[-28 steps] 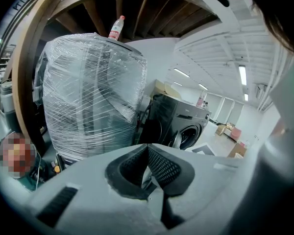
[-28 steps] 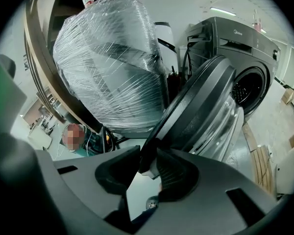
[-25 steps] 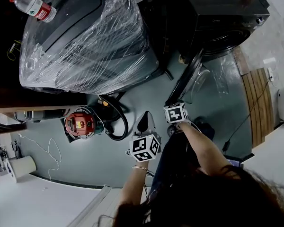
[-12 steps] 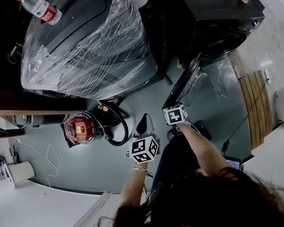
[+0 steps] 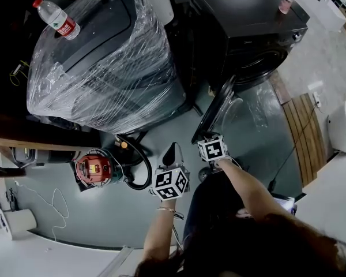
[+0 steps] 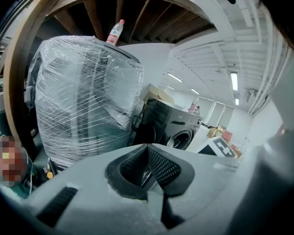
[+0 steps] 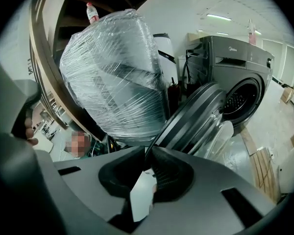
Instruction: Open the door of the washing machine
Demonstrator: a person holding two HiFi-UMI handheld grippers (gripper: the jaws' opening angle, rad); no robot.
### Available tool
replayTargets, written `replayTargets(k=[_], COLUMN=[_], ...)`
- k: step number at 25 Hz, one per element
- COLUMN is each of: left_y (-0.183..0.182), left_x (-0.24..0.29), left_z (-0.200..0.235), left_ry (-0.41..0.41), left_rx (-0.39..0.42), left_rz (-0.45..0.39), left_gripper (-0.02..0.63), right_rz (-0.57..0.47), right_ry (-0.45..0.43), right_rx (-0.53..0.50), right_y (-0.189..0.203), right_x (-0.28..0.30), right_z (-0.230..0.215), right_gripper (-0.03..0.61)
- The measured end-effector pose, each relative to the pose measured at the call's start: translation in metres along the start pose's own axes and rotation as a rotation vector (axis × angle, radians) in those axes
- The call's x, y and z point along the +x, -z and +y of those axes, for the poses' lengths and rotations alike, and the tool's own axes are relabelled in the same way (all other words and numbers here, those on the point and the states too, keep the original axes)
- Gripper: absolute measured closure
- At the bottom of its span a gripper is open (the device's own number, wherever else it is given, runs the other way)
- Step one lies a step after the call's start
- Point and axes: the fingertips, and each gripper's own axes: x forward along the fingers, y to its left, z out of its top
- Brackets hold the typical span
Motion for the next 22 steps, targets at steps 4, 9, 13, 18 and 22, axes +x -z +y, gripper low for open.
replayTargets(k=[4,9,13,18,22], left_y=[-0.002,-0.016,-0.025,-0.033,-0.036], left_x=[0.000,-0.005,-0.009,-0.015,-0.017], left_z=[-0.016,-0.032,-0.050,-0.073,-0.110], left_ry=[0.038,0.001,-0.016,-0.037,-0.021], left_rx=[0.010,0.052,0.070,0.059,0.098], left_rz=[0.012,-0.028,-0.049,-0.071,-0.076], left_gripper=[0.601,0.601,0.601,0.601,0.601], right_rz=[-0.039,-0.098,-0.138,-0.212,-0.272], right_ry=[0.009,0.015,0.022,0.024,0.018], right_rx=[-0.008,-0.004,-0.016,-0.027,-0.068], right_y=[-0.007,-0.016,-0.022,-0.031,-0.036], right_x=[-0.023,-0.050,-0.073,-0.107,-0.141], right_z=[-0.006,-0.017,-0.031,-0.050,-0.066], right_gripper=[0.545,0.551,0.553,0.569,0.578])
